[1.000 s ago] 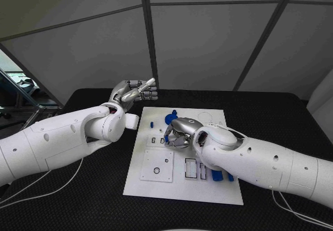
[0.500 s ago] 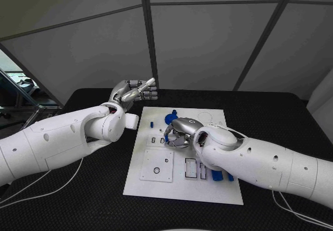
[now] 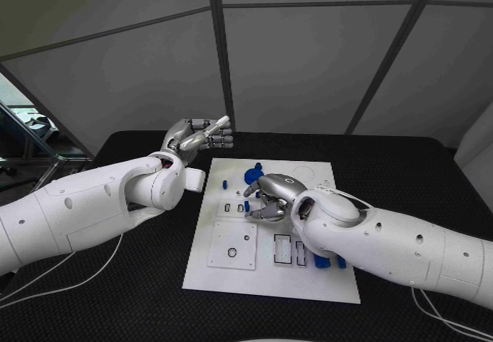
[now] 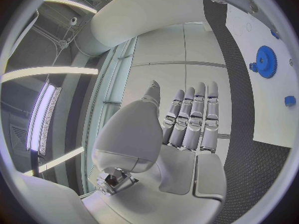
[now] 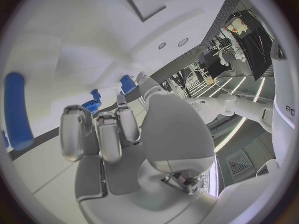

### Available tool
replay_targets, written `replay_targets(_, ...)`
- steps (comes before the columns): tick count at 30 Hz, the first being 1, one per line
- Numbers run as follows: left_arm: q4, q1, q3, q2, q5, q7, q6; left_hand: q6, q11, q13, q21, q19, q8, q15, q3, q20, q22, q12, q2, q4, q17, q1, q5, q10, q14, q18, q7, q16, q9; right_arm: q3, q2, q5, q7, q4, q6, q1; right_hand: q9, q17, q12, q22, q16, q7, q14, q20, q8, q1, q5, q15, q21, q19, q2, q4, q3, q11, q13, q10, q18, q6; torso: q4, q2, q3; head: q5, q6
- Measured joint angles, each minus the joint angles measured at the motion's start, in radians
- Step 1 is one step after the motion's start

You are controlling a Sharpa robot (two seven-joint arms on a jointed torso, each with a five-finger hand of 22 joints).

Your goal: Assemble the parts on the task board

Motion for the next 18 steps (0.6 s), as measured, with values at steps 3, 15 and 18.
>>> replay_targets(3,-0.001,0.0,0.0,-0.003,-0.01,-0.005,0.001,0.043,-0.019,0.003,0.02,0.017,0.009,-0.017,-0.003,-0.017,0.009,0.004,0.008,-0.003,0.017,0.002,0.0,0.048,0.056,0.0,-0.015,0.021,0.002,0.0,-0.041,0.017,0.043,0.029,-0.045,0.0,0.002,0.0,0.0,0.0,0.0,0.001,0.0,0.004,0.007,0.007,0.0,0.0,-0.001,-0.004,-0.007,0.005,0.005,0.004,0.0,-0.004,0.0,-0.001,0.0,-0.001,0.0001,0.003,0.002)
replay_targets(15,0.013,0.0,0.0,-0.035,-0.188,-0.164,0.034,0.116,-0.102,0.067,0.4,0.415,0.011,-0.124,-0.027,-0.14,0.294,0.055,0.016,0.016,0.188,0.002,0.0,0.286,0.358,-0.001,-0.069,0.16,0.003,0.031,-0.264,0.24,0.271,0.195,-0.123,0.058,0.025,0.001,-0.095,-0.12,-0.109,-0.045,0.0,-0.025,0.074,0.05,0.078,-0.026,-0.121,-0.128,0.029,0.011,0.011,-0.038,-0.025,-0.066,0.033,0.134,-0.0012,-0.015,0.0049,0.005,0.011)
replay_targets(18,0.029,0.001,0.0,-0.038,-0.285,-0.261,0.067,0.137,-0.123,0.122,0.647,0.539,0.023,-0.138,-0.043,-0.152,0.626,0.122,0.003,0.032,0.213,-0.011,0.0,0.363,0.359,-0.001,-0.092,0.16,0.014,0.034,-0.326,0.314,0.292,0.225,-0.108,0.094,0.024,0.001,-0.116,-0.147,-0.128,-0.049,0.002,-0.032,0.074,0.05,0.078,-0.031,-0.142,-0.136,0.029,0.01,0.01,-0.043,-0.043,-0.071,0.047,0.146,-0.0006,-0.021,0.0087,0.008,0.009)
